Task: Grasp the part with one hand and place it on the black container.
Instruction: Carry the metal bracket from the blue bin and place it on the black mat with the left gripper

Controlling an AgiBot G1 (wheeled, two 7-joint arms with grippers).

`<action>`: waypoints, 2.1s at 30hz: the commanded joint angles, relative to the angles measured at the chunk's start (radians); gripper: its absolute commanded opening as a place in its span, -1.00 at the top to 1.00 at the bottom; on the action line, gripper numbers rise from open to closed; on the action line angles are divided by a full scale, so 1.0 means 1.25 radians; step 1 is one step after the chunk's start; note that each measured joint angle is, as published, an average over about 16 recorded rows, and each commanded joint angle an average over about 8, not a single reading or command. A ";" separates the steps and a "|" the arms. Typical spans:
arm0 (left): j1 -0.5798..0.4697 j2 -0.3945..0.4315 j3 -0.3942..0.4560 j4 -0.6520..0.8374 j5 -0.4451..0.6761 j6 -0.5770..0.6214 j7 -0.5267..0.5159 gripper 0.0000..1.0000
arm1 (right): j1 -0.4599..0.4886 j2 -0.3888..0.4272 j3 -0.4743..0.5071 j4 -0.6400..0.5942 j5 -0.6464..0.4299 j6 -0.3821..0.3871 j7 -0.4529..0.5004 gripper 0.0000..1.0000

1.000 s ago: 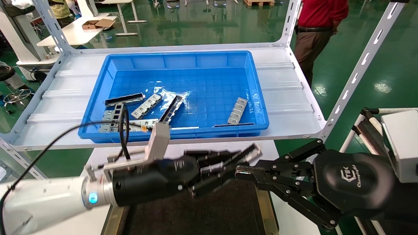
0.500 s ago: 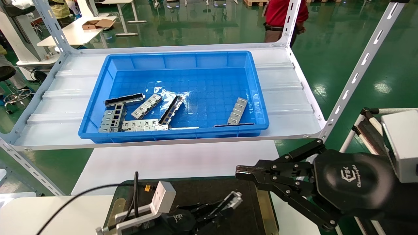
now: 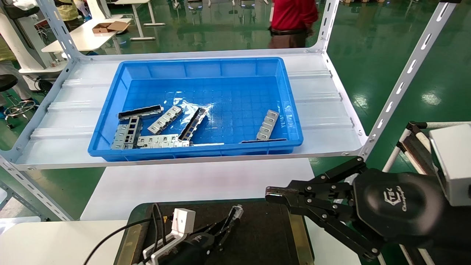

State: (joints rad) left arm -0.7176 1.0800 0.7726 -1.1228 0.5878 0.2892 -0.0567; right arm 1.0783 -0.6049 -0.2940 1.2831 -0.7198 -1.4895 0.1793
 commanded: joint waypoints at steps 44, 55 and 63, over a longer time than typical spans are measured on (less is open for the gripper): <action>-0.005 0.221 -0.044 0.139 -0.003 -0.301 -0.029 1.00 | 0.000 0.001 -0.002 0.000 0.001 0.001 -0.001 1.00; -0.001 0.223 -0.037 0.144 0.026 -0.307 -0.055 1.00 | 0.001 0.001 -0.003 0.000 0.002 0.001 -0.001 1.00; 0.001 0.223 -0.029 0.148 0.047 -0.318 -0.081 1.00 | 0.001 0.001 -0.003 0.000 0.002 0.001 -0.001 1.00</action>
State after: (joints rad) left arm -0.7163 1.3587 0.7357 -0.9374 0.6475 -0.1070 -0.1587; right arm 1.0791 -0.6034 -0.2976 1.2831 -0.7174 -1.4879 0.1775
